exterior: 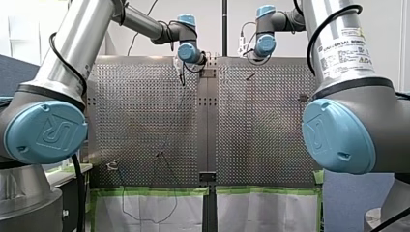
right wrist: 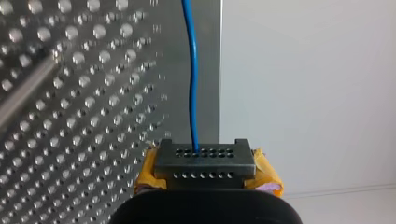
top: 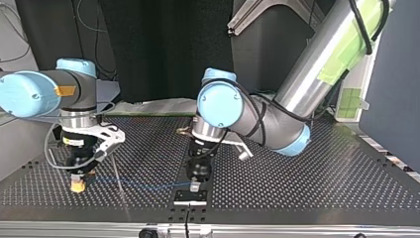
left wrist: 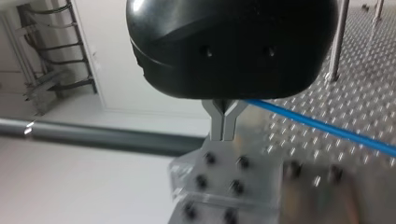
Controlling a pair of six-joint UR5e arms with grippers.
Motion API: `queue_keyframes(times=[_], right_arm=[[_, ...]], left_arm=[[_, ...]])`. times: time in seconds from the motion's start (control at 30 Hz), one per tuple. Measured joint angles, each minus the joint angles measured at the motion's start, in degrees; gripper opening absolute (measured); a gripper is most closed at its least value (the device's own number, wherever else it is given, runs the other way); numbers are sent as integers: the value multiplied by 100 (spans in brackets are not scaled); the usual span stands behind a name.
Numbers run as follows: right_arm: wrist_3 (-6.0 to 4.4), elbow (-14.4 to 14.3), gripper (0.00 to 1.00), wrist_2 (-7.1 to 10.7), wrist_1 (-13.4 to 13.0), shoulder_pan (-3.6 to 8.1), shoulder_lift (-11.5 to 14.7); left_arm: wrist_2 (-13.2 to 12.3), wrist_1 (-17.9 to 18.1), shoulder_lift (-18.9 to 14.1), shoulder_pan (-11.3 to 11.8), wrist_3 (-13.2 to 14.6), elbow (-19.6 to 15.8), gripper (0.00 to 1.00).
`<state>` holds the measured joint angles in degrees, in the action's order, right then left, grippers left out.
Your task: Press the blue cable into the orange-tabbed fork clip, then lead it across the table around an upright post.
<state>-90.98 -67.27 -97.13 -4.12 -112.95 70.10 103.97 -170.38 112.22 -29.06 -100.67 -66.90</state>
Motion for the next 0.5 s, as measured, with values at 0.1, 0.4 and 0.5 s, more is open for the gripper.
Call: queue_keyframes(times=[0.1, 0.4, 0.5], right_arm=[[18, -1, 0, 0, 21, 71, 0], [39, -9, 0, 0, 51, 256, -12], [43, -31, 0, 5, 62, 328, -14]], left_arm=[[3, -42, 152, -137, 3, 152, 0], [6, -41, 339, -292, -28, 484, 0], [7, -84, 458, -331, -33, 597, 0]])
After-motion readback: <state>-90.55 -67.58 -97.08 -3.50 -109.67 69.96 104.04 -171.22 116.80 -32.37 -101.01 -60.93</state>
